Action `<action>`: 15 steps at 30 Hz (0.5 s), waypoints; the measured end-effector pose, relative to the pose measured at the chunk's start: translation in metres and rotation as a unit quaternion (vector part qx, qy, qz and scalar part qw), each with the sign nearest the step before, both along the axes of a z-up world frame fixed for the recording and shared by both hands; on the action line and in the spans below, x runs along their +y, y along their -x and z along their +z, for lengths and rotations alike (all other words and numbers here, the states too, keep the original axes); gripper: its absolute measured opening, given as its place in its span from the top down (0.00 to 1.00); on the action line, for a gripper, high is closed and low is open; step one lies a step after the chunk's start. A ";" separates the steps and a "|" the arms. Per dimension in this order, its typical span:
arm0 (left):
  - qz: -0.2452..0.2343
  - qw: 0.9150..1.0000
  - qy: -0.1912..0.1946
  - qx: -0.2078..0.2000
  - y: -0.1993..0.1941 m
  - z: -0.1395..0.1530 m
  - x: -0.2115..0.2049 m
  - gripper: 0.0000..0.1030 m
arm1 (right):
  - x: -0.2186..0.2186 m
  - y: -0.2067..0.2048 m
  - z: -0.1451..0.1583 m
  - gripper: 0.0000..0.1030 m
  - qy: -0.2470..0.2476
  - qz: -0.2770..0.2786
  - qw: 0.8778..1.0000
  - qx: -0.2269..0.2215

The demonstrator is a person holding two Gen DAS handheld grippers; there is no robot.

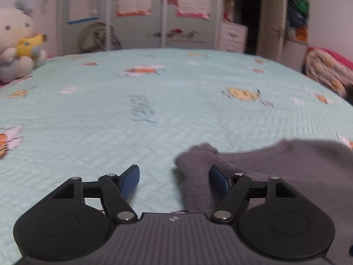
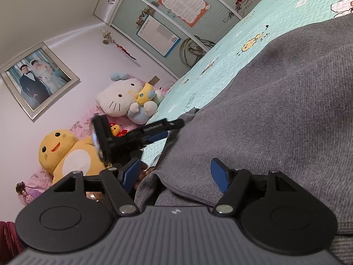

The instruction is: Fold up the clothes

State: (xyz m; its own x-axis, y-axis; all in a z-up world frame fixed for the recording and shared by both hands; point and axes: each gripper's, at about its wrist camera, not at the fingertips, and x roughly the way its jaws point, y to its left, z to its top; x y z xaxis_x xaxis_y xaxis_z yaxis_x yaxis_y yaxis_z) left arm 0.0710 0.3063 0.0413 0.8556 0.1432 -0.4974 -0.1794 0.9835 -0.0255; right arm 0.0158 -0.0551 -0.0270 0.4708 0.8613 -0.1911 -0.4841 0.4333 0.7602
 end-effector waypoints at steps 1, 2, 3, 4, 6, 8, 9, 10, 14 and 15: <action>0.011 1.000 -0.004 -0.016 0.007 0.007 -0.002 0.43 | 0.001 0.000 0.000 0.32 0.001 0.000 1.000 0.000; 0.001 0.999 0.002 -0.035 0.014 0.014 -0.005 0.47 | 0.001 0.001 0.000 0.32 0.001 0.000 1.000 0.000; -0.027 0.999 0.020 -0.037 0.014 0.017 -0.009 0.55 | 0.002 0.001 0.000 0.32 0.002 0.000 1.000 -0.001; -0.059 0.997 0.041 -0.030 0.013 0.019 -0.013 0.65 | 0.003 0.002 0.000 0.32 0.002 0.000 1.000 -0.001; -0.088 0.994 0.061 0.015 -0.004 0.007 -0.020 0.78 | 0.004 0.002 0.000 0.31 0.002 0.001 1.000 -0.001; -0.081 0.994 0.063 0.045 -0.019 -0.017 -0.017 0.81 | 0.004 0.002 -0.001 0.31 0.000 0.001 1.000 0.000; -0.075 0.995 0.060 0.033 -0.018 -0.020 -0.016 0.85 | 0.004 0.002 -0.001 0.31 -0.001 0.002 1.000 0.000; -0.072 0.996 0.047 0.031 -0.018 -0.020 -0.020 0.85 | 0.004 0.001 -0.001 0.31 -0.001 0.003 1.000 0.001; -0.079 0.995 -0.039 0.049 -0.017 -0.013 -0.042 0.85 | 0.005 0.001 -0.001 0.31 0.002 0.004 1.000 0.001; -0.073 0.995 -0.043 0.054 -0.016 -0.009 -0.043 0.85 | 0.005 0.000 0.000 0.31 0.002 0.005 1.000 0.001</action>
State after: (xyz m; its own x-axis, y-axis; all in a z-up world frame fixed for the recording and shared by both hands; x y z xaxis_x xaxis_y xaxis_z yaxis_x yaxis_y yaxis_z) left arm 0.0872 0.2635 0.0326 0.8123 0.0667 -0.5794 -0.0312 0.9970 0.0710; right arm 0.0153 -0.0501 -0.0275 0.4625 0.8646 -0.1962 -0.4863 0.4324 0.7593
